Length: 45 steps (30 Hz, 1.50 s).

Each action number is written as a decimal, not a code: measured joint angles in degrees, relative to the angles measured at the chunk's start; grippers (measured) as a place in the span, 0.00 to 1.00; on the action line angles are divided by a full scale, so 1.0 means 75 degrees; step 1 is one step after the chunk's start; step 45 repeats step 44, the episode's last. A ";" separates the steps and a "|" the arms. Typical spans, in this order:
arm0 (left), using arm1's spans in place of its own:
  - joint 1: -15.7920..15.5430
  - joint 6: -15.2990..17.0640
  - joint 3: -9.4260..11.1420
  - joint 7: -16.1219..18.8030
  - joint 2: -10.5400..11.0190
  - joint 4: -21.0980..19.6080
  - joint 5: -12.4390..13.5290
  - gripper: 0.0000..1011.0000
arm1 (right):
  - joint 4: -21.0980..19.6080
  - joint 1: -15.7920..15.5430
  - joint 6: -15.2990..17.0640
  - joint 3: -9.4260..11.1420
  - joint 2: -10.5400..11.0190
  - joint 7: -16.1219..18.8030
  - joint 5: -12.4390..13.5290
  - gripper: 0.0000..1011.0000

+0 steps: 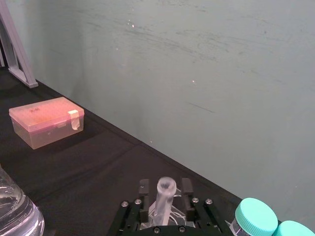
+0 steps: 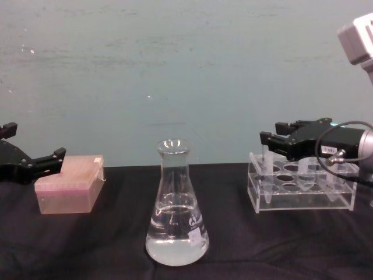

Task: Pour the liquid from the test tube into the beaker using one hand.

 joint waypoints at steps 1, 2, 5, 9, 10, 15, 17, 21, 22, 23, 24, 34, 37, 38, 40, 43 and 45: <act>0.0000 0.0000 0.0000 0.0000 0.0000 0.0000 0.0000 0.99 | 0.0000 -0.0001 -0.0001 0.0001 0.0000 0.0000 0.0000 0.41; 0.0000 0.0001 0.0000 0.0000 0.0000 0.0000 0.0000 0.99 | -0.0001 -0.0001 -0.0002 0.0001 0.0000 0.0000 0.0000 0.43; 0.0000 0.0000 0.0000 0.0000 0.0000 0.0000 0.0000 0.99 | -0.0003 -0.0003 -0.0004 0.0003 0.0000 0.0000 0.0000 0.53; 0.0000 0.0000 0.0000 0.0000 0.0000 0.0000 0.0000 0.99 | -0.0007 -0.0006 -0.0008 0.0003 -0.0001 0.0001 0.0000 0.67; 0.0000 0.0000 0.0000 0.0000 0.0000 0.0000 0.0000 0.99 | -0.0007 -0.0006 -0.0009 0.0003 0.0000 0.0001 0.0000 0.69; 0.0001 0.0000 0.0000 -0.0001 0.0000 -0.0001 0.0000 0.99 | -0.0007 -0.0006 -0.0010 0.0003 0.0000 0.0001 0.0002 0.85; 0.0001 0.0001 0.0000 0.0000 0.0000 0.0000 0.0000 0.99 | -0.0007 -0.0006 -0.0011 0.0002 0.0000 0.0001 0.0002 0.88; 0.0000 0.0000 0.0000 0.0000 0.0000 0.0000 0.0000 0.99 | -0.0007 -0.0006 -0.0011 0.0003 0.0000 0.0001 0.0002 0.97; 0.0000 0.0000 0.0000 0.0000 0.0000 0.0000 0.0000 0.99 | -0.0007 -0.0006 -0.0011 0.0003 -0.0001 0.0001 0.0002 0.99; 0.0000 0.0000 0.0000 0.0000 0.0000 0.0000 0.0000 0.99 | -0.0007 -0.0006 -0.0011 0.0002 0.0000 0.0001 0.0002 0.99; 0.0000 0.0000 0.0000 -0.0001 0.0000 0.0000 0.0000 0.99 | -0.0007 -0.0006 -0.0010 0.0002 0.0000 0.0001 0.0002 0.99; 0.0000 0.0000 0.0000 0.0000 0.0000 0.0000 0.0000 0.99 | -0.0007 -0.0006 -0.0010 0.0003 0.0000 0.0002 0.0002 0.99; 0.0000 0.0000 0.0000 0.0000 0.0000 0.0000 0.0000 0.99 | -0.0007 -0.0006 -0.0010 0.0002 0.0000 0.0001 0.0002 0.99; 0.0000 0.0001 0.0000 0.0000 0.0000 0.0000 0.0000 0.99 | -0.0007 -0.0006 -0.0010 0.0002 -0.0001 0.0002 0.0003 0.99; 0.0000 0.0000 0.0000 0.0000 0.0000 0.0000 0.0000 0.99 | -0.0007 -0.0006 -0.0010 0.0002 0.0000 0.0001 0.0003 0.99; 0.0000 0.0000 0.0000 0.0000 0.0000 0.0000 0.0000 0.99 | -0.0007 -0.0006 -0.0010 0.0002 0.0000 0.0001 0.0002 0.99; 0.0000 0.0000 0.0000 0.0000 0.0000 0.0000 0.0000 0.99 | -0.0007 -0.0006 -0.0010 0.0002 0.0000 0.0001 0.0002 0.99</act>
